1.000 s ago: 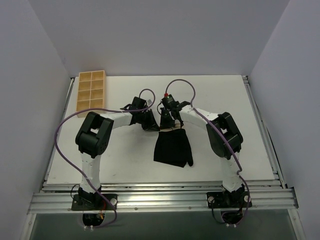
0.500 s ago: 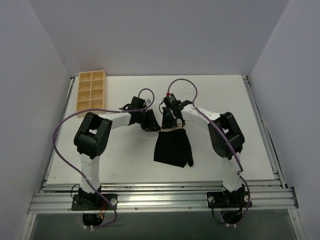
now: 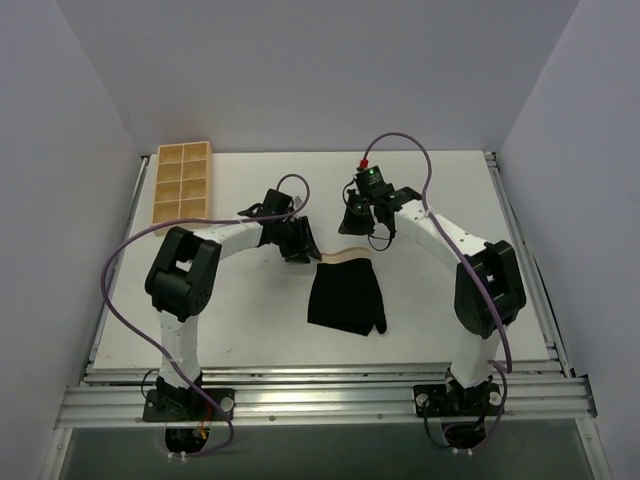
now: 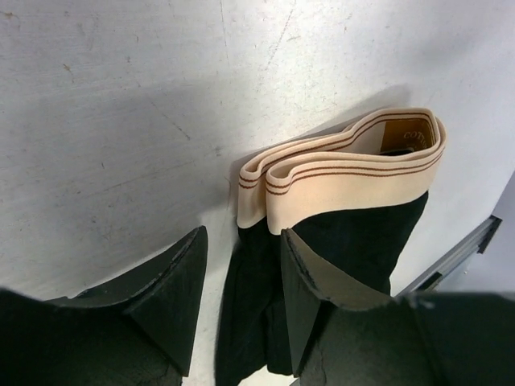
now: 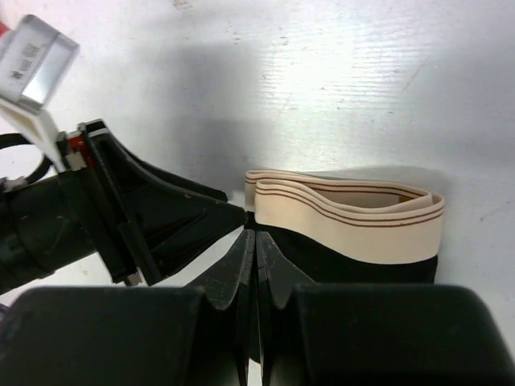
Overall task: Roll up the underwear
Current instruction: Fold the underwear
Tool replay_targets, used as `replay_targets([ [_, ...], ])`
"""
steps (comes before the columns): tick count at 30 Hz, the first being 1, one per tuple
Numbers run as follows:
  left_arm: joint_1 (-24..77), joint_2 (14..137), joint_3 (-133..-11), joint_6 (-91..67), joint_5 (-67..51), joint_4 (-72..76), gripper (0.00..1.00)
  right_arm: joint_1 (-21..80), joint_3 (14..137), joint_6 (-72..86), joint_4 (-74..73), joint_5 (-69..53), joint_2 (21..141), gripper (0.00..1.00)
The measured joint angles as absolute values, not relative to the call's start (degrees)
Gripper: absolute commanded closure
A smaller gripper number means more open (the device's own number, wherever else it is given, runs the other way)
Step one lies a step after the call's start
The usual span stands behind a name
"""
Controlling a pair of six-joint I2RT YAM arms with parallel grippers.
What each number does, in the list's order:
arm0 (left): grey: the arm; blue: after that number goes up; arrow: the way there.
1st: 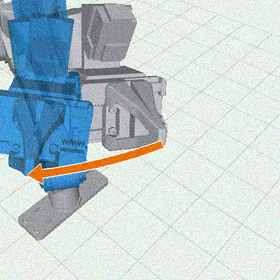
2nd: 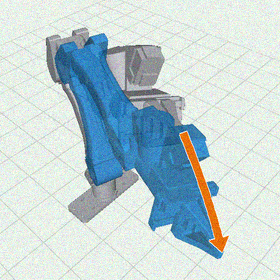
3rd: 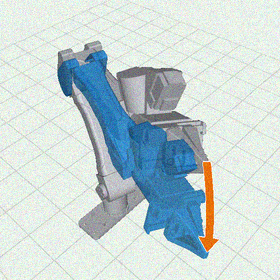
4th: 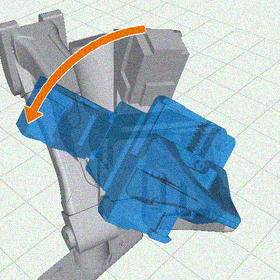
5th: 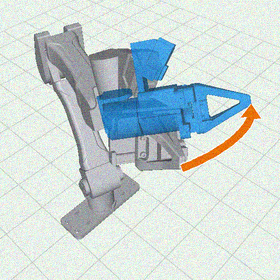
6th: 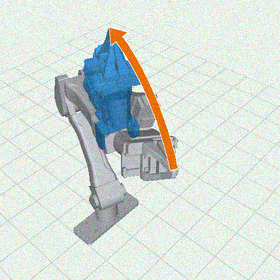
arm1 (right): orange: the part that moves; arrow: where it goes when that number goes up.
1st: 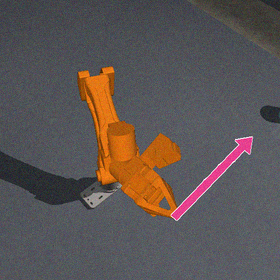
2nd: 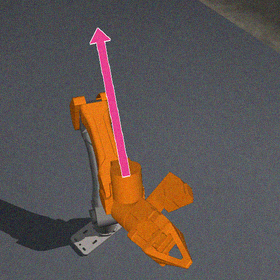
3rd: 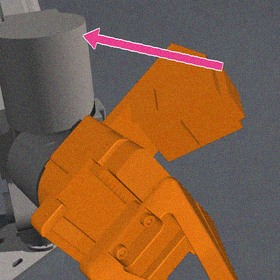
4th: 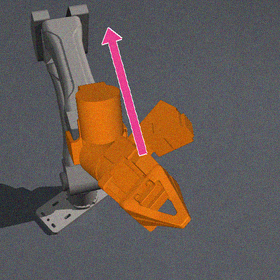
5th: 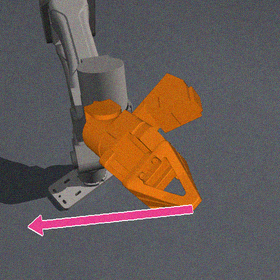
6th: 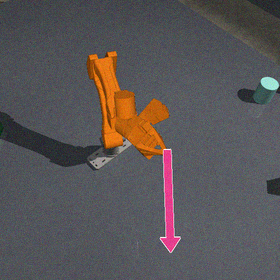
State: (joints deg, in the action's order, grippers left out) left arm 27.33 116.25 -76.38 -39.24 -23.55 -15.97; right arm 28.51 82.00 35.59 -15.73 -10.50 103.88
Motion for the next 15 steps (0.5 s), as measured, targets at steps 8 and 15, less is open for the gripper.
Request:
replay_targets([
  [8, 30.4, 116.3, -82.1, -38.5, -17.0, -22.7, 0.5, 27.3, 77.9, 35.6, -16.3, -10.5, 103.8, 1.0],
  [15, 32.7, 116.6, -86.6, -38.4, -11.3, -28.3, 0.56, 26.1, 75.8, 35.4, -16.6, -10.5, 102.3, 1.0],
])
